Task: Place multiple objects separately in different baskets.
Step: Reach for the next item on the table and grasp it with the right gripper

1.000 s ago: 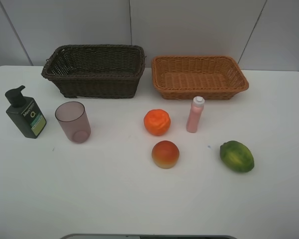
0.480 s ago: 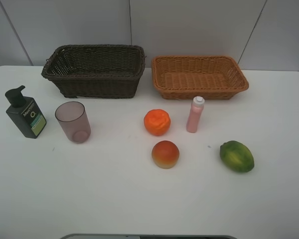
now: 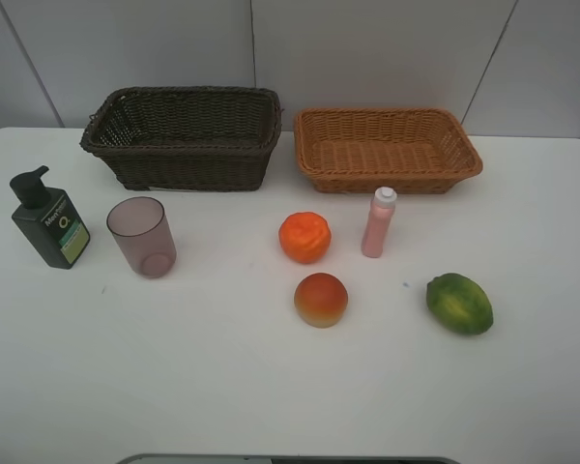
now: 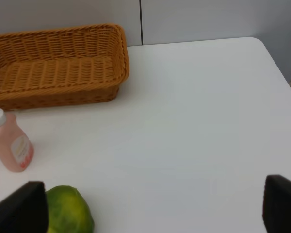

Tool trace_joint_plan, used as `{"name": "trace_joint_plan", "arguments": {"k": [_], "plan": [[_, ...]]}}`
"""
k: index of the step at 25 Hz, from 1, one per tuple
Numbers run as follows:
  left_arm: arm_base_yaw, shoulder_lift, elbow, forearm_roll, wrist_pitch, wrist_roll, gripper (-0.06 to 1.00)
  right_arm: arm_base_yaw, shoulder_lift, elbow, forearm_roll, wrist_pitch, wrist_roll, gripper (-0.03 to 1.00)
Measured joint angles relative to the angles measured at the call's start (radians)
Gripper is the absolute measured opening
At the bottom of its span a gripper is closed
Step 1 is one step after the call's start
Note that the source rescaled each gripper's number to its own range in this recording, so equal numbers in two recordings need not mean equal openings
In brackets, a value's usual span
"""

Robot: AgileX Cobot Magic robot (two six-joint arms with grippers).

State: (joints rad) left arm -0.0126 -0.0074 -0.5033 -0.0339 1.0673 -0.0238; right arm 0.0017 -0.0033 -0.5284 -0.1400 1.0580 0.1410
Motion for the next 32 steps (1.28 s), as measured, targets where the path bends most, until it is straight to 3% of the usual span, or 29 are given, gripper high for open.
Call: {"name": "trace_joint_plan", "arguments": {"k": [15, 24, 32], "plan": [[0.0, 0.0, 0.0, 0.0, 0.0, 0.0, 0.89, 0.0, 0.043, -0.001, 0.001, 0.0, 0.0, 0.88], [0.0, 0.0, 0.0, 0.0, 0.0, 0.0, 0.89, 0.0, 0.557, -0.231, 0.034, 0.0, 0.0, 0.88], [0.0, 0.0, 0.0, 0.0, 0.0, 0.0, 0.89, 0.0, 0.978, -0.385, 0.041, -0.117, 0.0, 0.88]]}}
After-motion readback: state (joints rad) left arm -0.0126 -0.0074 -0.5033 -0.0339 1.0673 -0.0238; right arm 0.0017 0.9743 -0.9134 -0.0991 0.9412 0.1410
